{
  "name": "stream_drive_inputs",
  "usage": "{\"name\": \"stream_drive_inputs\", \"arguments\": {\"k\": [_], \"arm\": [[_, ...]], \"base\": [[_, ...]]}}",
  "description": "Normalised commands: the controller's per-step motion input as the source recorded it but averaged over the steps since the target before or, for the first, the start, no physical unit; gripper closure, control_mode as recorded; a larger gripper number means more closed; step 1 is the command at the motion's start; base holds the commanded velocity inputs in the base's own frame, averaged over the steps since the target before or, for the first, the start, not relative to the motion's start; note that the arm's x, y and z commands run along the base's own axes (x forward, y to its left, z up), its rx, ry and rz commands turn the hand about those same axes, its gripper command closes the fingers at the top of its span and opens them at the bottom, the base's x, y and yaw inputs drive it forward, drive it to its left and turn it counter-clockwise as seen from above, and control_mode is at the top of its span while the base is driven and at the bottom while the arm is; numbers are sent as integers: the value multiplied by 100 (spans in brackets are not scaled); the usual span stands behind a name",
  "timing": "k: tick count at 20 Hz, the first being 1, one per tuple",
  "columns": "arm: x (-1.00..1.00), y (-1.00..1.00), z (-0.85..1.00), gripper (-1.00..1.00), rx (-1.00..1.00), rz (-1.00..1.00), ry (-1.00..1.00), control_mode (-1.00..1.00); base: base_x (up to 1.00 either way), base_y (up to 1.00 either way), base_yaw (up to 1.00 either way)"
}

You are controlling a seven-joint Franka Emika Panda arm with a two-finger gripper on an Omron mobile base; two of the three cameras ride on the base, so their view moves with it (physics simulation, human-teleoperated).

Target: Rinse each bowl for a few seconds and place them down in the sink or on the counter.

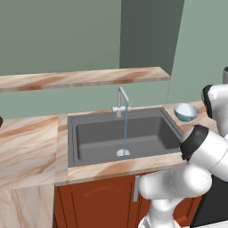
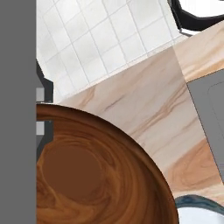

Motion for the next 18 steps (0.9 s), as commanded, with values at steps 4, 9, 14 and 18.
{"name": "stream_drive_inputs", "arguments": {"k": [4,9,14,18], "arm": [[-3,31,6,100,0,17,7,-100],[-2,32,1,100,2,15,8,-100],[-2,36,0,100,1,14,6,-100],[0,49,-3,100,0,9,4,-100]], "base": [[0,0,0],[0,0,0],[0,0,0],[0,0,0]]}}
